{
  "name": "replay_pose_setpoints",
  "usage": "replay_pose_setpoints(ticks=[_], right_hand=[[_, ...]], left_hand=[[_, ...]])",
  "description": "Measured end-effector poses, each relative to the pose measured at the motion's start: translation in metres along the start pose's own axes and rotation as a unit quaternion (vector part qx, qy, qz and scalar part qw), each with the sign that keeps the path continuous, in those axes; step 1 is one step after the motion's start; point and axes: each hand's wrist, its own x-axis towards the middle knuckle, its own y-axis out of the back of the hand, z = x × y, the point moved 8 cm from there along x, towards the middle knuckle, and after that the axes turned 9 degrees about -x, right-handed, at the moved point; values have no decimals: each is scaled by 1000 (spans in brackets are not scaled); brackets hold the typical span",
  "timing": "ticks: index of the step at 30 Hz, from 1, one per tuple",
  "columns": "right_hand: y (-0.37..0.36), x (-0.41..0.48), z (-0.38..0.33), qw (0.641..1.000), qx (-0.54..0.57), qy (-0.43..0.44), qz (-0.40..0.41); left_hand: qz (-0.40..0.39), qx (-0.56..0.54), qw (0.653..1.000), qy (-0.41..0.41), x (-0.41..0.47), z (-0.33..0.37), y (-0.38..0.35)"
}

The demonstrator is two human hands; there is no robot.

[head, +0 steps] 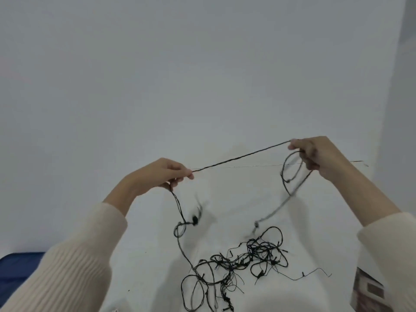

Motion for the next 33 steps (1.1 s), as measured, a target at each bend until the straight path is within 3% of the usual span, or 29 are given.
replay_pose_setpoints(ticks=[2, 4, 7, 9, 12, 15, 21, 23, 26, 29, 33], right_hand=[[-5, -6, -9, 984, -176, 40, 0], [-28, -21, -32, 958, -264, 85, -72], [-65, -47, -74, 953, -171, 128, -213], [-82, -58, -92, 943, -123, 158, -266], [-70, -45, -89, 961, -63, 150, -224], [-39, -22, -62, 982, 60, 66, -167], [-11, 3, -15, 995, 96, 12, -16], [2, 6, -7, 994, 105, -4, 29], [10, 9, 0, 999, -4, 13, 37], [-9, 6, 0, 983, -173, 50, -20], [10, 11, 9, 980, -192, 18, 59]], left_hand=[[40, -6, 998, -39, 1, 23, 7], [57, 18, 993, -99, 4, 63, -1], [21, 60, 985, -161, 10, 115, -34], [10, 56, 983, -173, 14, 130, -45], [24, 10, 988, -152, 12, 115, -37], [-7, 54, 995, -87, 6, 63, -31], [-53, 78, 995, 16, -1, 1, -28], [-48, 31, 997, 50, -6, -8, -23], [1, -49, 998, 40, -8, -8, -7], [55, -6, 998, 2, -3, 2, 4], [142, 18, 989, -38, -3, 15, 24]])
